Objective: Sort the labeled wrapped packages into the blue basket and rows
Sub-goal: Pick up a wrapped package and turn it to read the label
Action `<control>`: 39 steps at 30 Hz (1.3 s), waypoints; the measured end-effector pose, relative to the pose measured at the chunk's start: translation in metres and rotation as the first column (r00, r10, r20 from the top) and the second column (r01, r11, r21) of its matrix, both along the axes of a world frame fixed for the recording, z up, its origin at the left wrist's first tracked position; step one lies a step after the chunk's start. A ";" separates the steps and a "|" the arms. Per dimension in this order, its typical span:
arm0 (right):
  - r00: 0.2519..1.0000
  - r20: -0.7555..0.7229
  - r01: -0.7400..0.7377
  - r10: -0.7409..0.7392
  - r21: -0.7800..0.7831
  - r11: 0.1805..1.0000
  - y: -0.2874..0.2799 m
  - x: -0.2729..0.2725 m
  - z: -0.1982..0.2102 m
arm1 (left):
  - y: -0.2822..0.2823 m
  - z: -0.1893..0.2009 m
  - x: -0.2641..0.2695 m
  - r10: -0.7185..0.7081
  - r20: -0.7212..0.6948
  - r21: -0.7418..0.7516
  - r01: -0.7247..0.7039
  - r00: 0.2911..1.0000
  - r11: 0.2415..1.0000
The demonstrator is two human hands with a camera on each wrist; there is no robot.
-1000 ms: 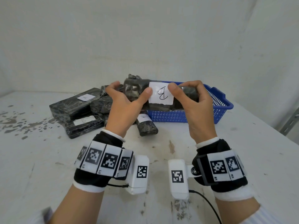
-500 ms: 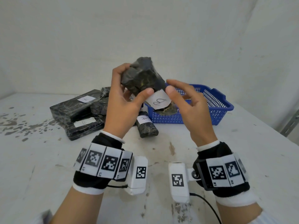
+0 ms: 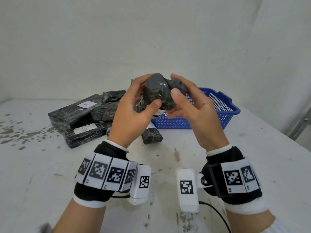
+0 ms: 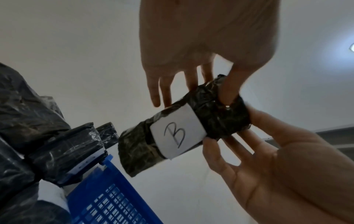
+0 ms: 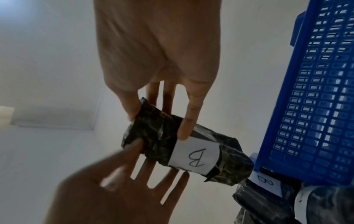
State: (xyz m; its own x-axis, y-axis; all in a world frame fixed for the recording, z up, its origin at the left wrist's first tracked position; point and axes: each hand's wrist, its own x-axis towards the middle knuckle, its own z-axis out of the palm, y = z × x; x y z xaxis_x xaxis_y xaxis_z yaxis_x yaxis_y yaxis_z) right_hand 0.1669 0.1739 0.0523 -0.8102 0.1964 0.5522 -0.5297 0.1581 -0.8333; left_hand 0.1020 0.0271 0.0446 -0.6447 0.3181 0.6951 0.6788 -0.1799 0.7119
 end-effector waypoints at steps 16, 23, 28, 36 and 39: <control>0.997 -0.059 0.053 -0.052 0.016 0.998 -0.002 -0.010 -0.011 | 0.002 0.006 0.011 -0.009 0.245 0.071 -0.008 0.970 0.997; 0.989 -0.066 0.135 -0.132 0.050 0.990 -0.005 -0.011 -0.014 | 0.002 0.002 0.000 -0.068 0.473 0.137 0.002 0.878 0.991; 0.996 0.010 0.088 -0.088 0.012 0.996 -0.006 -0.007 -0.011 | 0.003 0.001 0.001 -0.053 0.459 0.169 -0.029 0.887 0.985; 0.987 0.146 0.070 -0.074 0.029 0.997 -0.006 -0.012 -0.014 | 0.002 0.001 0.001 0.051 0.366 0.128 -0.105 0.929 0.986; 0.985 0.136 0.096 -0.102 0.053 0.994 -0.006 -0.013 -0.013 | 0.002 0.001 0.003 0.077 0.288 0.112 -0.113 0.955 0.987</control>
State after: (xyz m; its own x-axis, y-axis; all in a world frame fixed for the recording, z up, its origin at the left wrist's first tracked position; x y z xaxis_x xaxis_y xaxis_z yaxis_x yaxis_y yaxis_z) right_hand 0.1544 0.1681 0.0391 -0.8572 0.2563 0.4466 -0.3899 0.2435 -0.8881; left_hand 0.1053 0.0294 0.0460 -0.8428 0.1678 0.5113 0.4723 -0.2248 0.8523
